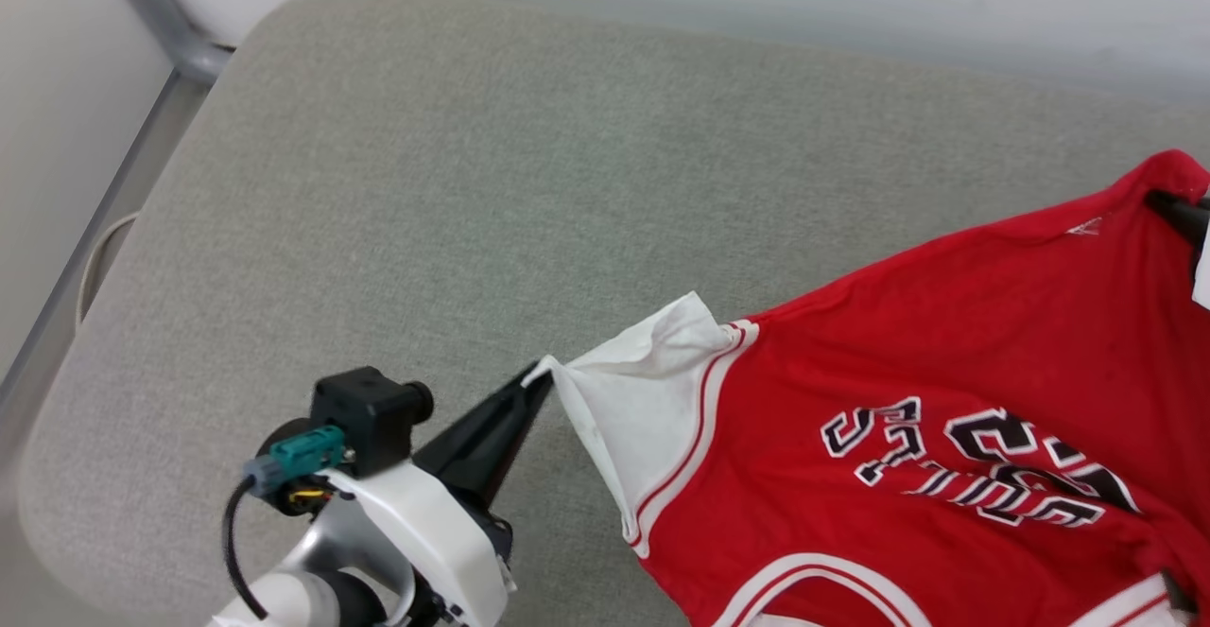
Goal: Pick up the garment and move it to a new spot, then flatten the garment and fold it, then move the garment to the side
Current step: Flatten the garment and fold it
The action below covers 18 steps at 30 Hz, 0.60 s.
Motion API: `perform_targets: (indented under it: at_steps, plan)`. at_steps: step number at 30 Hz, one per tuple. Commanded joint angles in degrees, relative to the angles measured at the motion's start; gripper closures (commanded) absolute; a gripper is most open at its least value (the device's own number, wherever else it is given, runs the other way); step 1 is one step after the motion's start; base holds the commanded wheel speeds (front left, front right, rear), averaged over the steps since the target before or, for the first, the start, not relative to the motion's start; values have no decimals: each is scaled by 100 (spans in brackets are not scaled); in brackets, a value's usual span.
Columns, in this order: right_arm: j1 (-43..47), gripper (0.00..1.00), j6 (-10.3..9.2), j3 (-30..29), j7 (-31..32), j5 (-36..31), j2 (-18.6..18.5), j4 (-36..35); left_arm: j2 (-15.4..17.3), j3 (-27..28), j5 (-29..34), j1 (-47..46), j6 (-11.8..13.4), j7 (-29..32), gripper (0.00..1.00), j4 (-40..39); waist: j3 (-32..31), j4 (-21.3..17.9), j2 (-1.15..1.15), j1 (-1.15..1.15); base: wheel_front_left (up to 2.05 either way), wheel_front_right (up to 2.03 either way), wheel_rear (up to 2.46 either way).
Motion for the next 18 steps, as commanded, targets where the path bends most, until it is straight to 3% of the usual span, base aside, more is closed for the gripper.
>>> perform_targets:
  at_steps: [1,18]
  plan:
    - [76,100,-3,-7,-96,47,1,-76,47,80,28,23,63,-55,100,-46,-204,-189,0,0,0,0,0]
    - [204,100,-3,-264,-760,202,93,-1215,553,1009,-63,-501,427,37,100,-682,-819,-950,0,0,0,0,0]
